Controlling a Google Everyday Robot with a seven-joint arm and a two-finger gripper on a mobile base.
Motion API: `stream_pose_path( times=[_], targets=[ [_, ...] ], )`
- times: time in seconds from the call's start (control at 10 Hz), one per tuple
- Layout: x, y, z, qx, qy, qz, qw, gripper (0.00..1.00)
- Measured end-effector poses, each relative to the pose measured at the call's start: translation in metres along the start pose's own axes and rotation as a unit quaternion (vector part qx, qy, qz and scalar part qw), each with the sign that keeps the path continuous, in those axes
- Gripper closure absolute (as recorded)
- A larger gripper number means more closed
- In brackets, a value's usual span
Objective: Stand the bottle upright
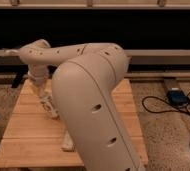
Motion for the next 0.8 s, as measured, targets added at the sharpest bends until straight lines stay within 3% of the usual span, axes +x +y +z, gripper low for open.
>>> stream_pose_path(
  times=[0.3, 0.8],
  targets=[
    [-0.0001, 0.0032, -0.0062, -0.017, -0.039, -0.013, 0.999, 1.0],
    [0.0086, 0.0063, -0.0068, -0.027, -0.088, -0.018, 0.9956, 1.0]
  ],
)
